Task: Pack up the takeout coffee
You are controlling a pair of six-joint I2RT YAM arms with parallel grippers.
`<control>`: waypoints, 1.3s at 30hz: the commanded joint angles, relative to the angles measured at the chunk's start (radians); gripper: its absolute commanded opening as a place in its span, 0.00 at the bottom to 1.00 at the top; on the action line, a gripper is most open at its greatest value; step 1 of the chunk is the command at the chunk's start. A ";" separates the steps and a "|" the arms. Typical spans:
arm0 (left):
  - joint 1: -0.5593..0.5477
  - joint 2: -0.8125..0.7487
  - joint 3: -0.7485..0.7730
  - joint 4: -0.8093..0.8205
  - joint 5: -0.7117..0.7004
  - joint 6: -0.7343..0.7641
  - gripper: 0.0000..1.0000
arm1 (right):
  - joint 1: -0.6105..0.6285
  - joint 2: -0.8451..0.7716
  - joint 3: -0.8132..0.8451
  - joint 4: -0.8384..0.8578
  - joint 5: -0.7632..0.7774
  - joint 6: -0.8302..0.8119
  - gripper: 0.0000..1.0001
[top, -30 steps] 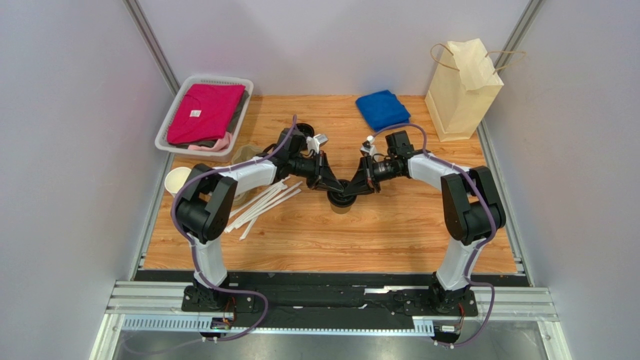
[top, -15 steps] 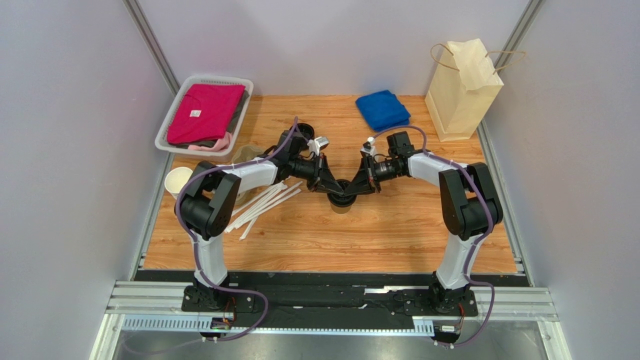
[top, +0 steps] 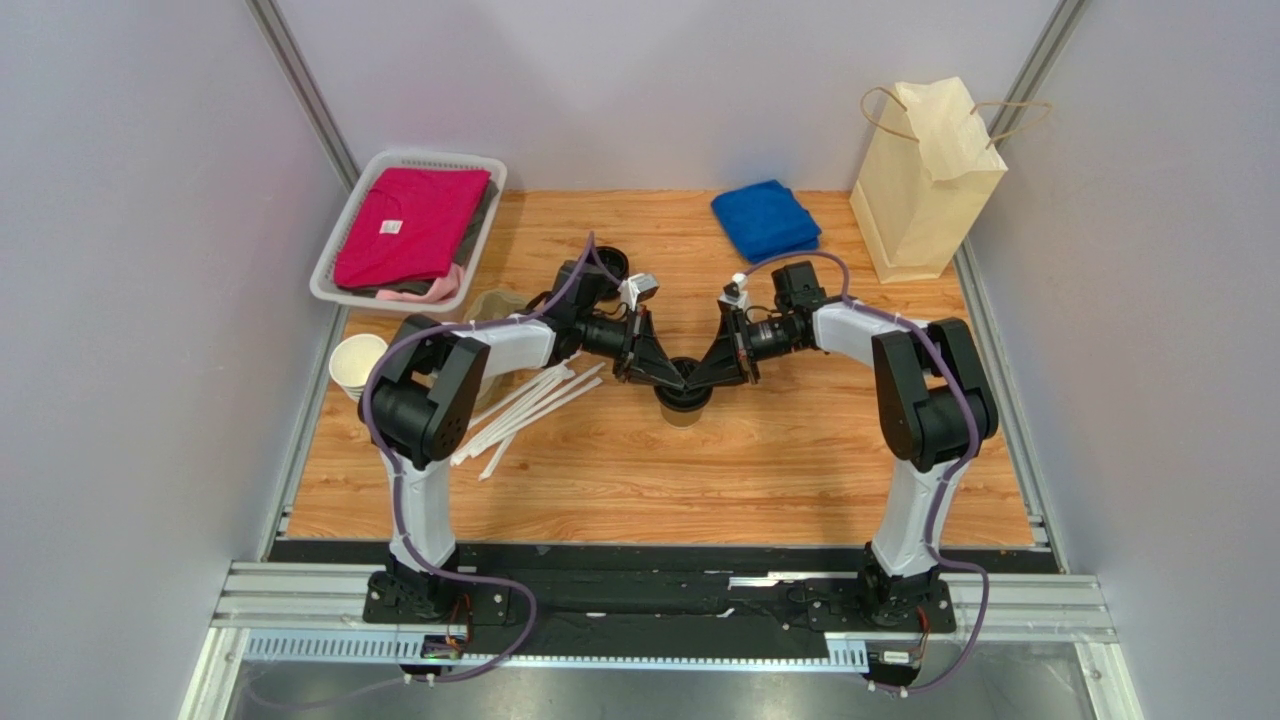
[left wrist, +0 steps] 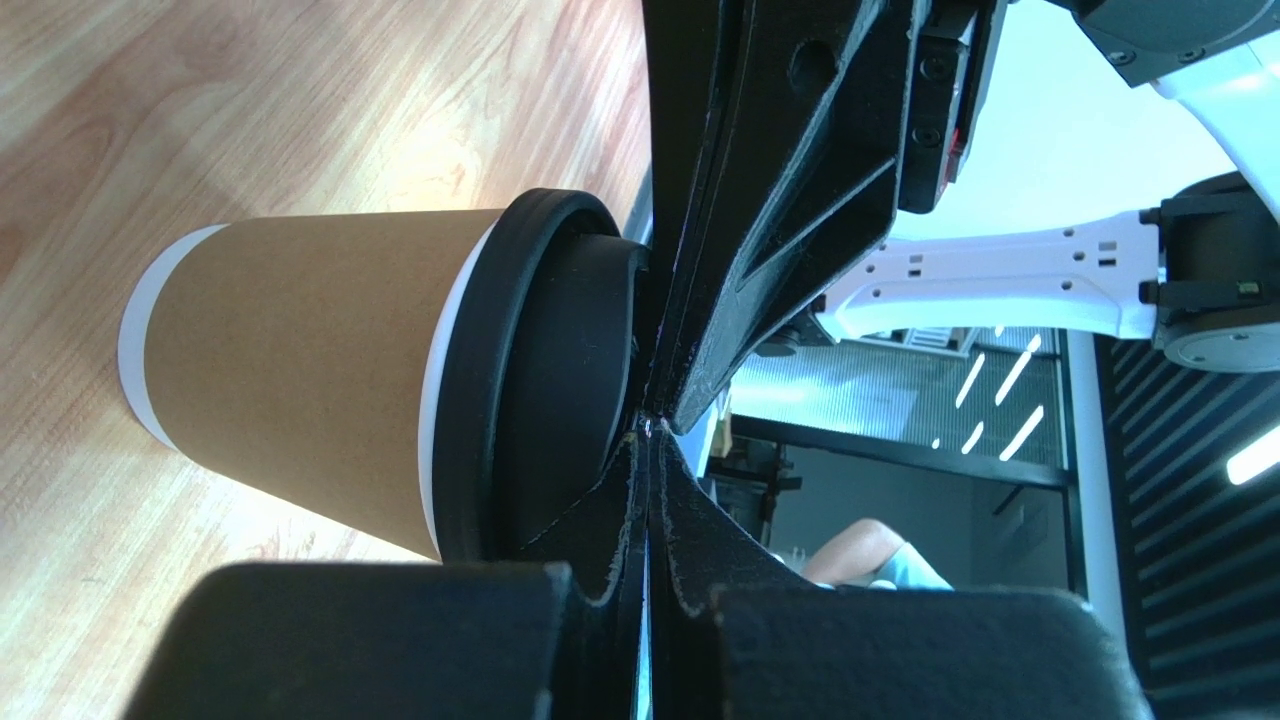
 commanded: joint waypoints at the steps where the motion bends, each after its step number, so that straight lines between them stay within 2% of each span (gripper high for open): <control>1: 0.021 0.140 -0.078 -0.158 -0.242 0.062 0.00 | -0.005 0.074 -0.015 -0.026 0.233 -0.043 0.01; 14: 0.023 0.146 -0.103 -0.224 -0.294 0.071 0.00 | -0.003 0.075 -0.058 -0.078 0.293 -0.100 0.01; 28: 0.017 0.151 -0.077 -0.311 -0.342 0.106 0.00 | 0.006 0.101 -0.012 -0.112 0.293 -0.123 0.01; 35: -0.008 0.053 -0.085 -0.071 -0.170 0.019 0.00 | 0.026 0.052 0.066 -0.170 0.227 -0.189 0.04; 39: -0.035 -0.022 -0.088 0.056 -0.127 -0.038 0.00 | 0.049 0.028 0.116 -0.204 0.187 -0.216 0.06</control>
